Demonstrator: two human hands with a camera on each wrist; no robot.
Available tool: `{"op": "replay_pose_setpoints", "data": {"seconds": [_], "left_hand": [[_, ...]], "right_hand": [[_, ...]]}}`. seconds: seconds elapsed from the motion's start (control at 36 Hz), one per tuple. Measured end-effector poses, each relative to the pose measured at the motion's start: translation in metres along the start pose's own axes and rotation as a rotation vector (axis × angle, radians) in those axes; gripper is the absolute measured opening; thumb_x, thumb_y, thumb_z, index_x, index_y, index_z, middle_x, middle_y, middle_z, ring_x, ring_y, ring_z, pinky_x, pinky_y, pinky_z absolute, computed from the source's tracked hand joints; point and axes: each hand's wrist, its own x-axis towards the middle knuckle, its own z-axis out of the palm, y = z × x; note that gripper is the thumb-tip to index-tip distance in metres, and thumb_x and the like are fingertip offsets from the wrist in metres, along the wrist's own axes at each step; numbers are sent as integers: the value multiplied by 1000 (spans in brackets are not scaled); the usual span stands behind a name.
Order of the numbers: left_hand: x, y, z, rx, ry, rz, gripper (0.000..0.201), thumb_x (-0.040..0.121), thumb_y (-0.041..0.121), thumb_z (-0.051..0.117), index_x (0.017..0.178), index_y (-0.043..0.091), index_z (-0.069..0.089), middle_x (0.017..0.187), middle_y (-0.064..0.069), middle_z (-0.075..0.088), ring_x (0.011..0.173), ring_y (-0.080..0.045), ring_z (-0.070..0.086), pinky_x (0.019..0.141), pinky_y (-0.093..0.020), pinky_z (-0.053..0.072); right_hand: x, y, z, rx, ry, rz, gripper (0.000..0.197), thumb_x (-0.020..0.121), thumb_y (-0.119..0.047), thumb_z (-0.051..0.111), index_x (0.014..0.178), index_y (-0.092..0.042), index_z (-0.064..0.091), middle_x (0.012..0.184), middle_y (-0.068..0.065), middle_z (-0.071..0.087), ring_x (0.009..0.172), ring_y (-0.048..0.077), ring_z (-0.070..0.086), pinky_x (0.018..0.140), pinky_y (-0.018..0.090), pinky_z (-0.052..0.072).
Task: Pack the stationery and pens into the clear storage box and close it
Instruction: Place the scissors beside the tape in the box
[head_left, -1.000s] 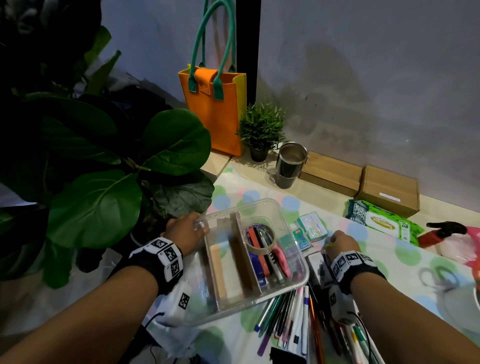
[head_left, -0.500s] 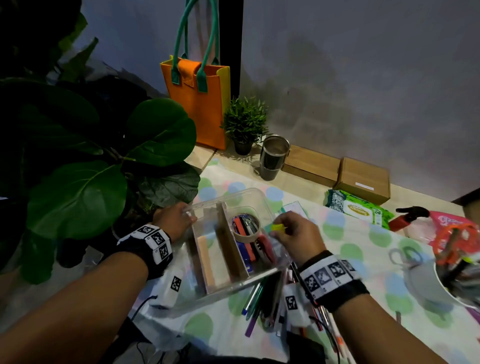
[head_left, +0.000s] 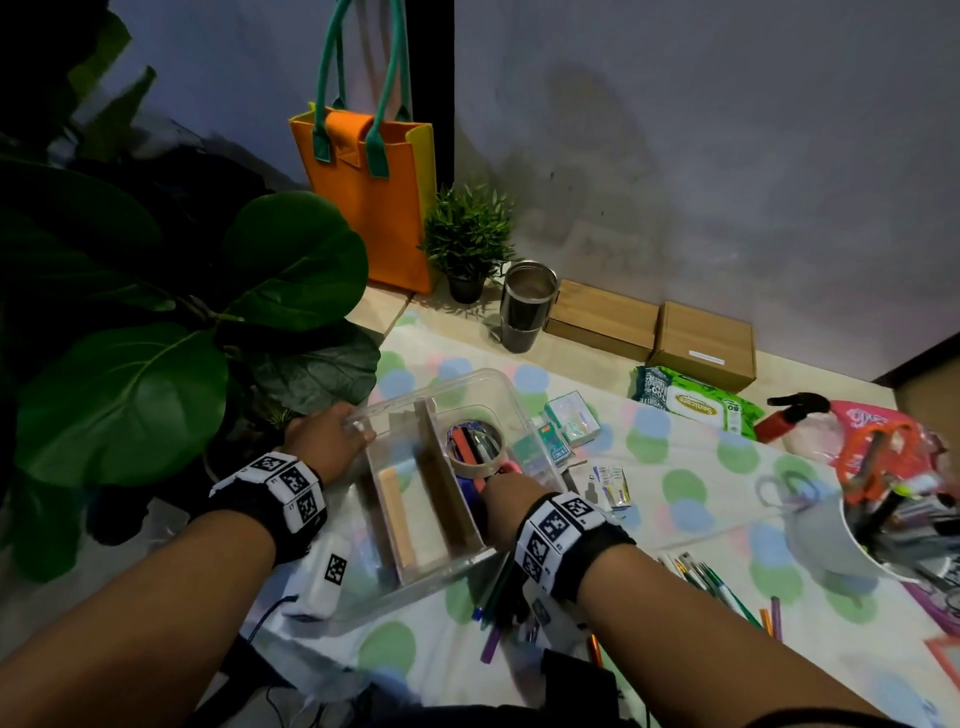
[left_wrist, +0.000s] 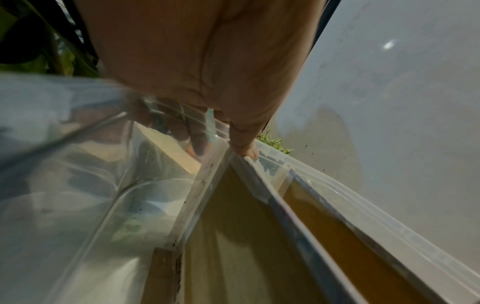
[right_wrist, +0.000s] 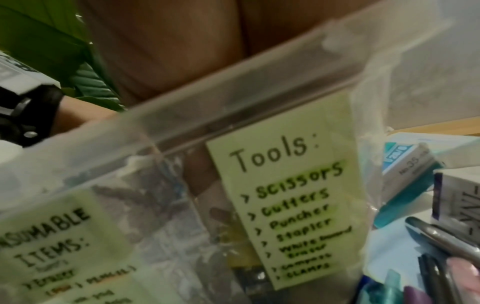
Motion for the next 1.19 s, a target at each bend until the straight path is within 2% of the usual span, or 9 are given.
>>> {"op": "replay_pose_setpoints", "data": {"seconds": [0.25,0.39,0.47,0.61,0.69,0.78,0.89,1.0,1.19], "left_hand": [[-2,2,-2,-15,5,-7,36,91,33,56,119,12,55,124,-18,60,120,-36,49,98,-33,32],[-5,3,-1,-30,8,-11,36,91,33,56,120,11,54,124,-18,59,120,-36,49,98,-33,33],[-6,4,-2,-46,13,-13,36,91,32,56,120,11,55,125,-19,59,120,-36,49,99,-33,33],[-9,7,-2,-77,19,-32,37,92,27,57,124,8,54,127,-20,57,121,-36,48,88,-26,32],[-9,6,-2,-53,20,-29,36,92,29,55,123,10,53,128,-19,57,121,-37,48,95,-30,33],[-10,6,-3,-56,17,-33,37,92,31,55,122,10,53,128,-19,57,121,-37,47,96,-31,34],[-10,7,-3,-57,18,-35,38,92,32,56,123,11,53,129,-19,56,121,-37,46,96,-30,35],[-10,7,-4,-56,17,-46,39,91,32,56,125,11,53,129,-20,55,121,-37,47,95,-30,37],[-10,5,-2,-67,25,-52,39,91,32,58,124,12,53,129,-22,54,121,-37,45,95,-31,38]], "right_hand": [[-7,1,-6,20,-3,-38,20,89,-7,54,106,-6,65,107,11,66,101,26,64,89,31,51],[-24,8,-39,214,223,-81,19,91,-13,53,99,-10,70,101,8,69,92,22,63,78,23,43],[-30,20,-60,368,404,-77,18,89,-12,55,98,-12,71,98,5,71,83,14,58,80,23,44],[-14,59,-77,490,591,109,16,86,-9,58,95,-9,72,96,10,73,92,26,66,82,27,47],[5,81,-70,335,463,212,33,83,-8,60,116,-12,64,116,10,65,108,27,60,90,28,45],[26,93,-57,109,259,254,62,81,-11,64,138,-22,43,137,11,45,123,30,49,102,35,44],[42,98,-45,-22,187,231,82,75,-25,73,143,-32,29,139,9,37,126,33,40,105,41,41],[47,95,-42,-96,140,187,85,74,-30,75,144,-34,28,139,10,33,129,34,33,107,43,38],[46,87,-40,-148,193,97,63,77,-24,71,133,-25,41,130,8,41,123,31,38,98,41,44]]}}
